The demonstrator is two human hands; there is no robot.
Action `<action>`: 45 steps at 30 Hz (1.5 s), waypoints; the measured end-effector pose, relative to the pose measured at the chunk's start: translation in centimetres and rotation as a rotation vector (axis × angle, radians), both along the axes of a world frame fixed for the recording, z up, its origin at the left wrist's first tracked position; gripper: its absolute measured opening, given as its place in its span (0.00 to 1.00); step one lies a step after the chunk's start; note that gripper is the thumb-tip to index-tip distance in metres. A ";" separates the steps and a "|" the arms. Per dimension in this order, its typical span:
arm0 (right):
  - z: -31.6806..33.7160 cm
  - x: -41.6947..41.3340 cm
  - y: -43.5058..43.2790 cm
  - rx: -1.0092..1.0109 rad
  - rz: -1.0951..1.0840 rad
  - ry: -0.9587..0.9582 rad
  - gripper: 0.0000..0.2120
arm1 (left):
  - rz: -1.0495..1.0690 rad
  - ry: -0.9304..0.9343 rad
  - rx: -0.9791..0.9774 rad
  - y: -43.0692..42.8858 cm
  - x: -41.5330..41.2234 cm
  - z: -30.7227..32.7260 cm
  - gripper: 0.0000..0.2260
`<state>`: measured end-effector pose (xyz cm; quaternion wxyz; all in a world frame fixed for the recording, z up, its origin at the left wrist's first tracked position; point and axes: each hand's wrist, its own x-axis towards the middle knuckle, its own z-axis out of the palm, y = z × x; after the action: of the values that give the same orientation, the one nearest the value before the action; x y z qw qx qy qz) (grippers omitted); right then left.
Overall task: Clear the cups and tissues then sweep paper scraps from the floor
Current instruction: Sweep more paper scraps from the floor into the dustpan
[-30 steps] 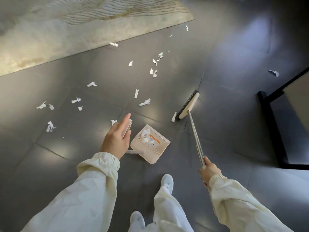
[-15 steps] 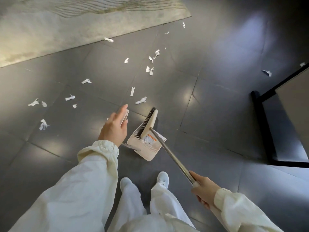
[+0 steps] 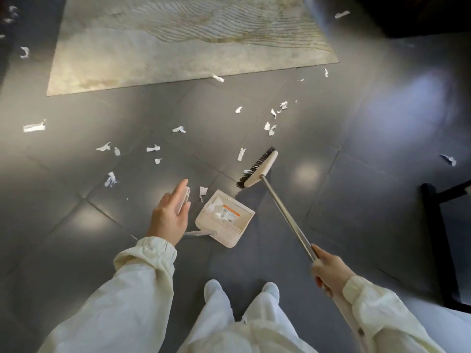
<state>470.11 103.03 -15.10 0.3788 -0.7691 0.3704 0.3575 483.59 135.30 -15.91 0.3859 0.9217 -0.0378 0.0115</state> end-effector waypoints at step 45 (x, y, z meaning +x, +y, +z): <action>2.9 22.1 24.3 0.033 0.447 0.219 0.22 | 0.083 0.067 0.101 19.2 19.2 -0.7 0.23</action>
<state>492.18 127.37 -12.23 0.2605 -0.7823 0.2237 0.5196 502.82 154.51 -16.61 0.3393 0.9406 0.0128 -0.0054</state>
